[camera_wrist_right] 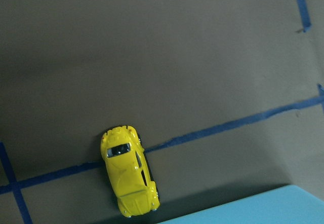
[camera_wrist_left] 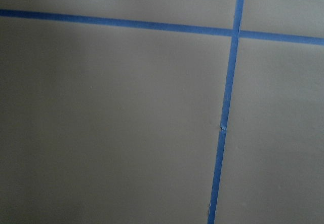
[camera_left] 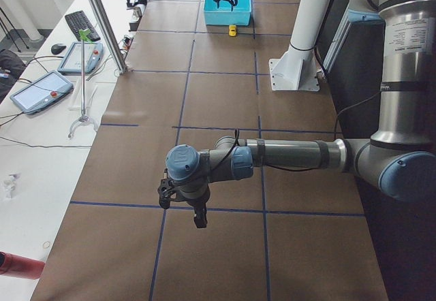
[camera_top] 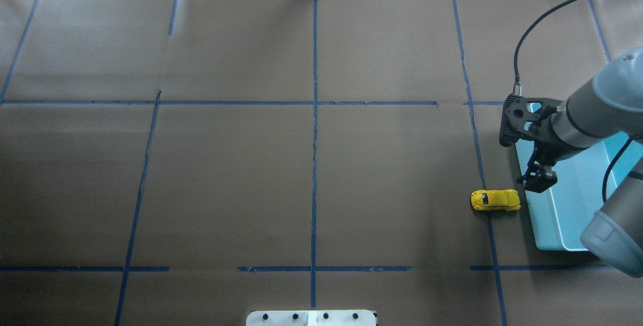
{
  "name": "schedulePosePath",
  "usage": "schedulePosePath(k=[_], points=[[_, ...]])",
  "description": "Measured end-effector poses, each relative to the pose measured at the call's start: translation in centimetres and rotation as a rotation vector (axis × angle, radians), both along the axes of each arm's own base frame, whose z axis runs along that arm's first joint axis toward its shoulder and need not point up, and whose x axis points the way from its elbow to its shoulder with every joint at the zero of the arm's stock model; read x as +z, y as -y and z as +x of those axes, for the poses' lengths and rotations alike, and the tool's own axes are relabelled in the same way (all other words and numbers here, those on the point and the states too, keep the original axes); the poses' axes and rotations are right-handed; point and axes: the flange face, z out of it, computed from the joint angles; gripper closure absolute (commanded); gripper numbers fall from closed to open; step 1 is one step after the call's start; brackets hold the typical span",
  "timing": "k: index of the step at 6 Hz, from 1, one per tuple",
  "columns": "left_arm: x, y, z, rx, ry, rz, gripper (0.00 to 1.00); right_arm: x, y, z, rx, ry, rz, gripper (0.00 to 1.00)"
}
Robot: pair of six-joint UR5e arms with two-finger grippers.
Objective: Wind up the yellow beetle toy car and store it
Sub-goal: 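Move the right gripper down over the yellow car beside the bin, then close the right gripper on the yellow car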
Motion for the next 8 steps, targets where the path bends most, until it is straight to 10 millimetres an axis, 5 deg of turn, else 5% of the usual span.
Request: schedulePosePath(k=[2,7,8], points=[[-0.8,-0.7,0.3,0.010,-0.033,0.087,0.00,2.3,-1.8,-4.7,-0.113,-0.056,0.049,0.00],[-0.3,-1.1,0.4,0.020,-0.024,0.114,0.00,8.4,-3.0,-7.4,-0.167,-0.056,0.100,0.00],[-0.1,-1.1,0.4,0.020,-0.023,0.108,0.00,8.7,-3.0,-7.5,-0.166,-0.055,0.099,0.20]])
